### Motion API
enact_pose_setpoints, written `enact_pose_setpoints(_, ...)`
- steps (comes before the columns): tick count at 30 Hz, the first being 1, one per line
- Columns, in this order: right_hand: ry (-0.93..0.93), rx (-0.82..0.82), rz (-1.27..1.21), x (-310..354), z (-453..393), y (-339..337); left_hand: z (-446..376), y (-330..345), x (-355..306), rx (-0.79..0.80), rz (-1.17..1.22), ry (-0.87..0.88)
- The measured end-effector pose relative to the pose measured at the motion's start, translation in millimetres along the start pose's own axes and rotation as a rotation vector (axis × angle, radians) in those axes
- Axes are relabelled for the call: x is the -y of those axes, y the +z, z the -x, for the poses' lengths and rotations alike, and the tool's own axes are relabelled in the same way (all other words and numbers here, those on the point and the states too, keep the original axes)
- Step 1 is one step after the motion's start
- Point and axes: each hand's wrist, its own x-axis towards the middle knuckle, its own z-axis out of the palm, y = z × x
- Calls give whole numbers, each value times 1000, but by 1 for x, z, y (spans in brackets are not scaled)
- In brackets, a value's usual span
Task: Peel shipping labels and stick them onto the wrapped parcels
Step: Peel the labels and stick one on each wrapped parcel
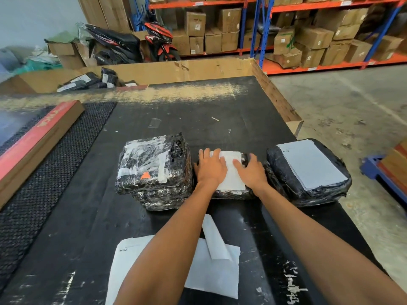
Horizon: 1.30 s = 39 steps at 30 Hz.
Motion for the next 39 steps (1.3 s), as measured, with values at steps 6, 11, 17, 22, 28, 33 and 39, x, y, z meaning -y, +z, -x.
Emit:
enact_pose_setpoints(6, 222, 92, -258, 19, -2, -8, 10, -6, 0, 48, 130, -41)
enact_pose_setpoints(11, 96, 193, -387, 31, 4, -16, 25, -10, 2, -40, 314, -102)
enact_pose_setpoints(17, -85, 75, -87, 35, 29, -33, 32, -12, 4, 4, 464, -72)
enact_pose_setpoints(22, -136, 15, -90, 49, 32, -101, 56, 6, 5, -36, 662, -213)
enact_pose_setpoints(28, -56, 79, -464, 23, 27, -181, 71, 28, -8, 345, -157, -104)
enact_pose_setpoints(33, 85, 161, -571, -22, 20, -224, 73, 34, -15, 385, -273, -114)
enact_pose_setpoints(39, 79, 153, -472, -40, 22, -235, 75, 32, -20, 357, -293, -107)
